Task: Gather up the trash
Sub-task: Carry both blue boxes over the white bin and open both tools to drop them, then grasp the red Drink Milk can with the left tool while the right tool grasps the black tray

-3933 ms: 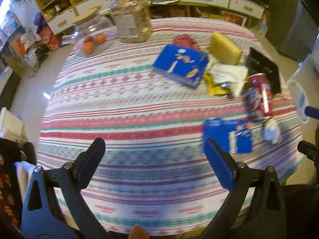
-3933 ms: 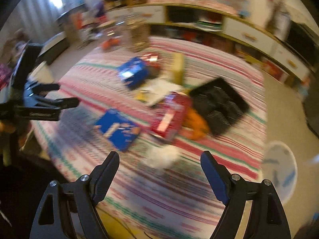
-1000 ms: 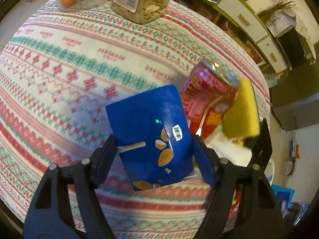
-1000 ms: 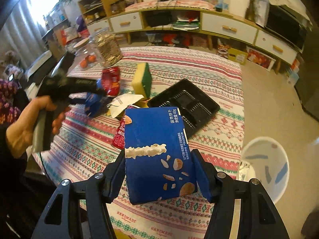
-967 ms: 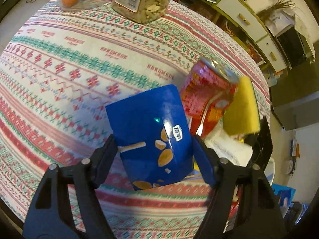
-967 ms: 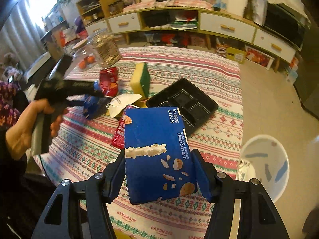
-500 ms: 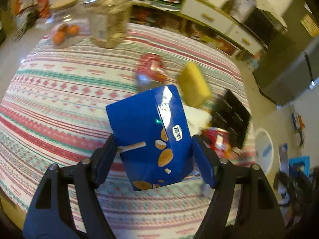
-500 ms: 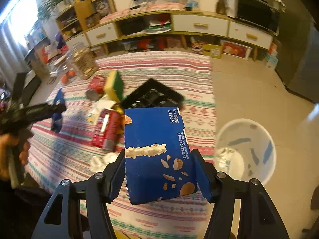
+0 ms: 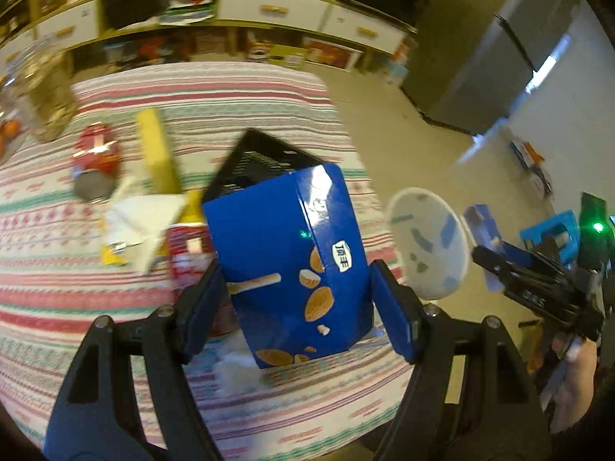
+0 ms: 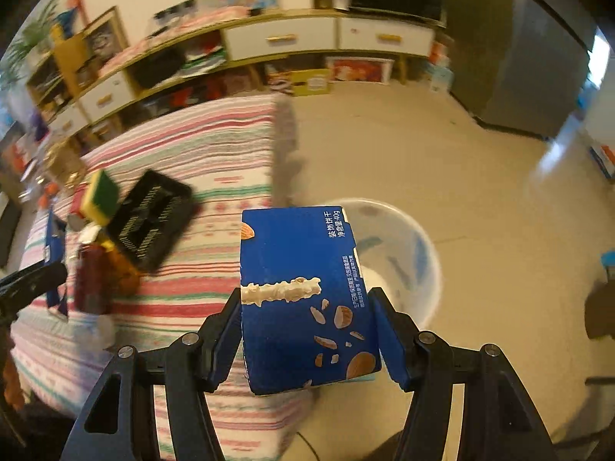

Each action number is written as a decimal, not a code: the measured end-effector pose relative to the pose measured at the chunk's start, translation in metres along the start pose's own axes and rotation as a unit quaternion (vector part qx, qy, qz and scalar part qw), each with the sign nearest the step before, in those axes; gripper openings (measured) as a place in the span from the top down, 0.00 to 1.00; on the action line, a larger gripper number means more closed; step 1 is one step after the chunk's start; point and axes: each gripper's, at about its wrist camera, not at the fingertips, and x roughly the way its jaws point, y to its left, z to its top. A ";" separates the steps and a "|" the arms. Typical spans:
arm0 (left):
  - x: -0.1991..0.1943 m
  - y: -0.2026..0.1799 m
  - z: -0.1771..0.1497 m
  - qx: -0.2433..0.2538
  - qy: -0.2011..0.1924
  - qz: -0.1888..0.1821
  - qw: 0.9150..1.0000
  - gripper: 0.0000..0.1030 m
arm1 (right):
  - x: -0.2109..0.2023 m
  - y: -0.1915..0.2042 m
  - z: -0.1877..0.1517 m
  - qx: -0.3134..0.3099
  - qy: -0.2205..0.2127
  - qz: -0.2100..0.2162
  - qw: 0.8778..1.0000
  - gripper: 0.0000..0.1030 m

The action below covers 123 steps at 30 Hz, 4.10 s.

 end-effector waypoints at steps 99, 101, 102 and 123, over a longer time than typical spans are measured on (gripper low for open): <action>-0.014 0.088 -0.010 -0.005 0.033 0.099 0.995 0.02 | -0.024 0.096 -0.018 -0.081 -0.046 -0.015 0.995 0.15; -0.003 0.088 -0.009 -0.006 0.043 0.095 0.995 0.06 | -0.022 0.100 -0.017 -0.083 -0.047 -0.015 0.995 0.15; 0.001 0.088 -0.009 -0.006 0.047 0.095 0.994 0.10 | -0.021 0.101 -0.016 -0.085 -0.047 -0.016 0.995 0.15; 0.013 0.078 0.000 0.001 0.047 0.061 0.997 0.47 | 0.037 0.129 0.022 -0.026 -0.016 0.030 0.999 0.15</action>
